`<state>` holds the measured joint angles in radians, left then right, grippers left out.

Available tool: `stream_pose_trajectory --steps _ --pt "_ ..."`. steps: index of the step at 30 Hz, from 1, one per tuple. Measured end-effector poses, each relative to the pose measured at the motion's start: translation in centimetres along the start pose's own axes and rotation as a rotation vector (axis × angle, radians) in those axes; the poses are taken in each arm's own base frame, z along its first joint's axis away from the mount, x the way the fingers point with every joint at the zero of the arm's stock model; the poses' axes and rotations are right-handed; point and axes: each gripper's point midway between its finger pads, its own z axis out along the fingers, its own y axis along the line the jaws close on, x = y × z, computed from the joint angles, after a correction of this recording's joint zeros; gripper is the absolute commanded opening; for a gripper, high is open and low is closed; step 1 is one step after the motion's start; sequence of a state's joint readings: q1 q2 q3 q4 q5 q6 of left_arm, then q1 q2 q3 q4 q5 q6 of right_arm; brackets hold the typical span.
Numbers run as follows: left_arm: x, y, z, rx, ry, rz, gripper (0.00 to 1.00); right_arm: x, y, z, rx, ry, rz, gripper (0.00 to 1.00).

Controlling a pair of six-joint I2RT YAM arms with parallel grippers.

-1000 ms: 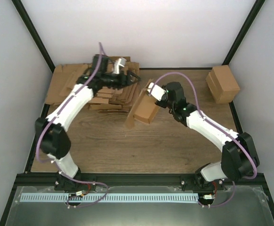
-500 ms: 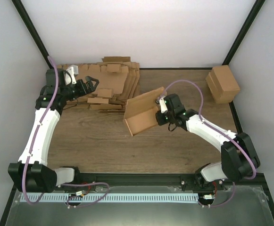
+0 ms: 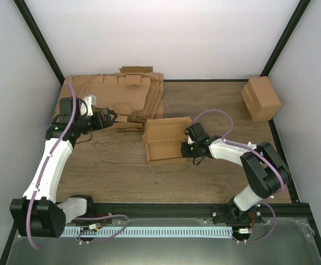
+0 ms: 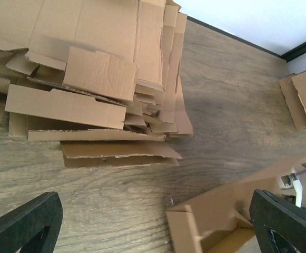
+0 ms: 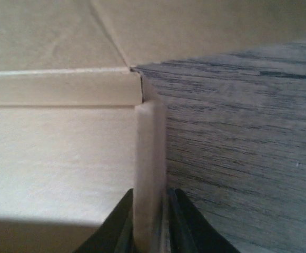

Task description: Fold the paper box

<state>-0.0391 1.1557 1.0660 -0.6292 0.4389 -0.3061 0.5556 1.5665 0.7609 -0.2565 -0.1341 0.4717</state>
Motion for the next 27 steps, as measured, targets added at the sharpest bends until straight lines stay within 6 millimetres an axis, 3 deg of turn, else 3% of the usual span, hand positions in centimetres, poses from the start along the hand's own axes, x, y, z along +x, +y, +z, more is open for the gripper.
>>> stream_pose_trajectory --steps 4,14,17,20,22,25,27 --pt "0.8 0.0 0.0 0.018 -0.002 0.013 1.0 0.1 0.0 0.1 0.003 -0.004 0.001 0.3" --pt "3.9 0.6 1.7 0.073 0.045 0.006 1.0 -0.3 -0.4 -0.5 0.046 -0.031 -0.041 0.31" --pt "4.9 0.3 2.2 0.088 0.066 0.001 1.0 -0.5 0.0 -0.6 0.073 -0.037 -0.08 0.24" --pt "5.9 -0.1 2.8 0.099 0.09 0.0 1.0 -1.5 0.4 -0.6 0.101 -0.054 -0.095 0.05" --pt "6.5 -0.3 3.1 0.104 0.1 -0.004 1.0 -2.0 0.2 -0.5 0.127 -0.066 -0.097 0.01" --pt "7.5 -0.4 3.6 0.103 0.107 -0.014 1.0 -2.1 0.0 -0.5 0.152 -0.074 -0.093 0.01" --pt "8.4 -0.5 3.8 0.104 0.113 -0.022 1.0 -2.1 -0.1 -0.5 0.161 -0.078 -0.097 0.13"
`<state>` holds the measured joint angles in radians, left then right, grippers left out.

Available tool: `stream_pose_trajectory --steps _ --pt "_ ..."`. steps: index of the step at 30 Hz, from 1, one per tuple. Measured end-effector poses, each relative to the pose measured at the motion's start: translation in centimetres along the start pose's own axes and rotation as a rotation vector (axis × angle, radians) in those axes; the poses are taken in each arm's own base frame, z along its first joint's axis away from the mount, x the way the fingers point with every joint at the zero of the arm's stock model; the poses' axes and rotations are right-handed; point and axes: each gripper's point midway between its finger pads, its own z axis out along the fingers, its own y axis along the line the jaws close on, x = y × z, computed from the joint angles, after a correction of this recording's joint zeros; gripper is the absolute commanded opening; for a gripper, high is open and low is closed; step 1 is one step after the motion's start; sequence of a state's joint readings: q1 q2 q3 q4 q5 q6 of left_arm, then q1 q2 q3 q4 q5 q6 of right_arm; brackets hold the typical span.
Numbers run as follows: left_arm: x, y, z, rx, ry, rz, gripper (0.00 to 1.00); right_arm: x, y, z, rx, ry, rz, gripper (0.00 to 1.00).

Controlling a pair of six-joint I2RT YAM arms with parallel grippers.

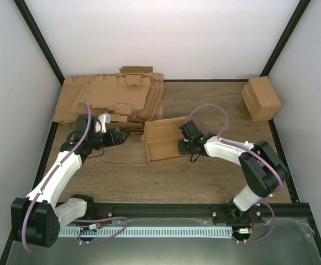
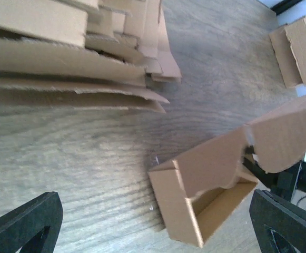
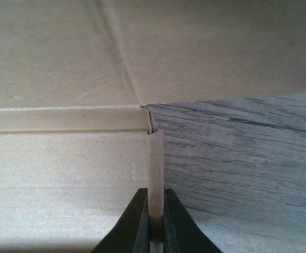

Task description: Fold the paper box

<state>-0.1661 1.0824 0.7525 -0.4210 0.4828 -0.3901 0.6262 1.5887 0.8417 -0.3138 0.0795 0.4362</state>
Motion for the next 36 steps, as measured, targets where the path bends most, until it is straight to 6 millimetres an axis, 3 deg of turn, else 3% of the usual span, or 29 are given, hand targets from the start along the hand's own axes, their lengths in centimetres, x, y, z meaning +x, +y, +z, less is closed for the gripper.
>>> stream_pose_trajectory --steps 2,6,11,16,19,24,30,36 --pt "1.0 -0.4 0.5 0.008 0.012 0.001 1.0 0.0 0.0 0.0 0.004 -0.002 0.004 0.24" --pt "2.9 -1.7 1.8 0.015 0.041 0.029 1.0 -0.2 -0.1 -0.5 0.008 -0.014 0.0 0.35" --pt "2.9 -2.9 2.4 0.006 0.014 0.074 1.0 -1.4 0.4 -2.9 -0.037 -0.1 -0.011 0.52" --pt "2.6 -3.4 2.7 -0.009 -0.016 0.108 1.0 -2.3 1.7 -6.6 -0.172 -0.238 -0.079 0.89" --pt "3.0 -3.9 3.1 -0.009 -0.012 0.124 1.0 -3.1 1.6 -8.4 -0.226 -0.308 -0.098 0.92" --pt "3.4 -3.7 3.7 -0.024 0.004 0.131 1.0 -5.5 -0.5 -10.4 -0.259 -0.403 -0.051 0.98" --pt "2.4 -3.9 3.1 -0.039 -0.042 0.143 1.0 -7.9 -1.8 -13.4 -0.308 -0.52 -0.034 1.0" --pt "1.3 -5.1 2.4 -0.007 -0.073 0.152 0.98 -7.9 -1.2 -13.4 -0.348 -0.518 -0.064 1.0"
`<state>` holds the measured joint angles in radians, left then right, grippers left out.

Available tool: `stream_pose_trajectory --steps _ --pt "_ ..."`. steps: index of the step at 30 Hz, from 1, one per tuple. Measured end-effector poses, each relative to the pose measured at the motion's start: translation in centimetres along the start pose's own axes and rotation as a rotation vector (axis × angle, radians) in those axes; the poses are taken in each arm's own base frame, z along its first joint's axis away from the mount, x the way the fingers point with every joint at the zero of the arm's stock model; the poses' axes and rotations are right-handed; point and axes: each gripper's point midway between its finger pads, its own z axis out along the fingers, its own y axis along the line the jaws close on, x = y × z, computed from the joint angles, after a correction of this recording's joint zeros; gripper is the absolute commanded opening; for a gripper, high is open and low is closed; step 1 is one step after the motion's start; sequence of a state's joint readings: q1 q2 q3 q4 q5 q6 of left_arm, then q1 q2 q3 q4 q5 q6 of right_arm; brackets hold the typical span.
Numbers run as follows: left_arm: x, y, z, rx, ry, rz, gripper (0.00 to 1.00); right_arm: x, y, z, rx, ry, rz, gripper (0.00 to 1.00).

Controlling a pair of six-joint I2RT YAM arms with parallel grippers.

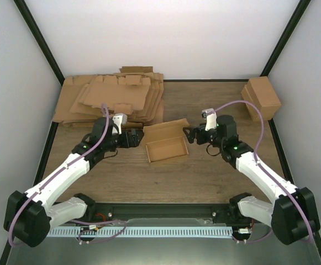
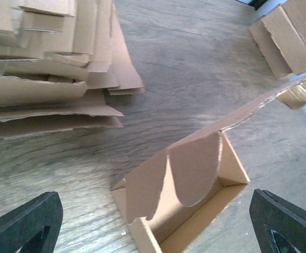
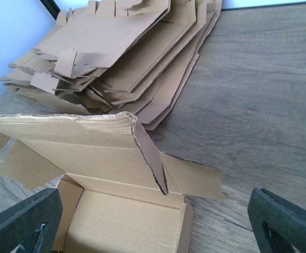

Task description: Fold the paper box

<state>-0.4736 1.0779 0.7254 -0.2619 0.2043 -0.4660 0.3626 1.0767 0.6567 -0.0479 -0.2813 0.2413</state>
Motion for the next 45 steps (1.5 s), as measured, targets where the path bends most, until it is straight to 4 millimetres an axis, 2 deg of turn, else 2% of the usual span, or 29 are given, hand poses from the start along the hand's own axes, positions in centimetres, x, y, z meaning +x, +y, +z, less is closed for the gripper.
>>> stream_pose_trajectory --steps 4,9,11,16,22,28,31,32,34,45 --pt "0.5 -0.9 0.6 0.05 0.029 0.008 0.86 1.4 -0.4 1.4 -0.01 0.055 0.01 0.99" --pt "2.1 -1.2 1.8 0.051 0.091 0.02 0.74 3.4 -0.8 3.0 -0.026 0.136 0.016 0.96" --pt "2.4 -1.5 2.0 0.05 0.104 0.024 0.72 3.1 -0.7 3.3 -0.033 0.142 0.007 0.96" --pt "1.9 -2.5 2.3 0.04 0.102 0.047 0.7 0.9 -0.8 4.4 -0.015 0.129 -0.03 1.0" --pt "2.4 -1.9 2.8 0.001 0.119 0.02 0.54 0.0 -1.6 5.6 -0.059 0.158 -0.038 0.98" --pt "3.3 -1.8 3.6 -0.004 0.156 -0.044 0.48 0.7 -1.9 6.7 -0.122 0.221 -0.017 0.85" --pt "3.6 -1.8 3.8 -0.002 0.167 -0.07 0.38 1.4 -1.3 6.5 -0.162 0.248 -0.003 0.74" --pt "3.6 -1.9 3.8 0.001 0.17 -0.076 0.31 1.5 -1.0 6.5 -0.176 0.253 0.001 0.66" --pt "3.7 -2.0 3.9 0.007 0.174 -0.088 0.25 1.6 -0.7 6.3 -0.195 0.261 0.004 0.56" --pt "4.5 -2.9 3.9 0.039 0.21 -0.123 0.24 3.0 0.8 4.2 -0.237 0.301 0.077 0.4"
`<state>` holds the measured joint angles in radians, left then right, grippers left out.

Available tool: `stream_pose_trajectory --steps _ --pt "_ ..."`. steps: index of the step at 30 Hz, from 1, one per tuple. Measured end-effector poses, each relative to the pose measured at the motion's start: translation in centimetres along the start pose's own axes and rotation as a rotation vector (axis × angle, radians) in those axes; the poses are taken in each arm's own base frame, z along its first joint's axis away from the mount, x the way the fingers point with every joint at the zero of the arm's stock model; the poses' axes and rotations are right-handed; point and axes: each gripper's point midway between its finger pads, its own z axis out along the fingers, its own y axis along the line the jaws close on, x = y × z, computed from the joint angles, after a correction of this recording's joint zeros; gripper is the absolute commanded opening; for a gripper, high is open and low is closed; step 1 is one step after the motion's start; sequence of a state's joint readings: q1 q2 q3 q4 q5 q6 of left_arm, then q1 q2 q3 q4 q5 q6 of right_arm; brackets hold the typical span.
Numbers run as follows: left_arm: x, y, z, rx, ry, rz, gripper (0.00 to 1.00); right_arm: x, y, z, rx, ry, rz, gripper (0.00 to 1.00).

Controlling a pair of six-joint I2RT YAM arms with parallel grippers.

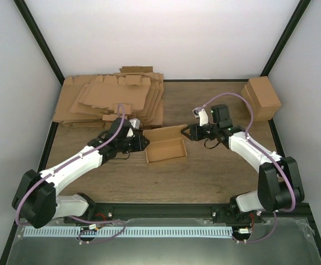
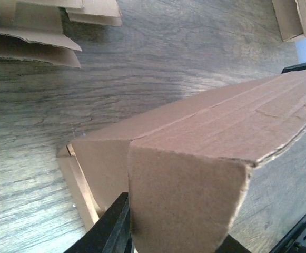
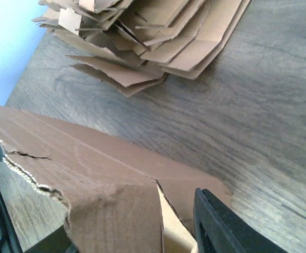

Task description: Fold the paper box

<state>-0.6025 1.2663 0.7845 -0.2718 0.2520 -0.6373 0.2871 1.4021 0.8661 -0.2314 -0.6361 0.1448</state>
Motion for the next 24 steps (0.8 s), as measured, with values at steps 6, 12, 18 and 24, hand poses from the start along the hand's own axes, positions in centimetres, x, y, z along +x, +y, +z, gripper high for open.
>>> stream_pose_trajectory --steps 6,12,18,24 --pt "0.8 -0.4 0.5 0.008 0.028 -0.02 0.24 1.8 -0.1 0.4 0.018 0.043 0.084 0.37" --pt "1.3 -0.8 0.8 0.015 0.043 -0.023 0.24 2.9 0.5 1.2 0.055 0.076 0.132 0.48" --pt "0.9 -0.7 0.6 -0.006 0.034 -0.018 0.25 3.9 0.3 1.6 0.132 0.115 0.135 0.52" --pt "-0.1 -1.1 0.0 -0.022 0.008 -0.002 0.26 3.0 -0.1 1.1 0.19 0.108 0.143 0.47"
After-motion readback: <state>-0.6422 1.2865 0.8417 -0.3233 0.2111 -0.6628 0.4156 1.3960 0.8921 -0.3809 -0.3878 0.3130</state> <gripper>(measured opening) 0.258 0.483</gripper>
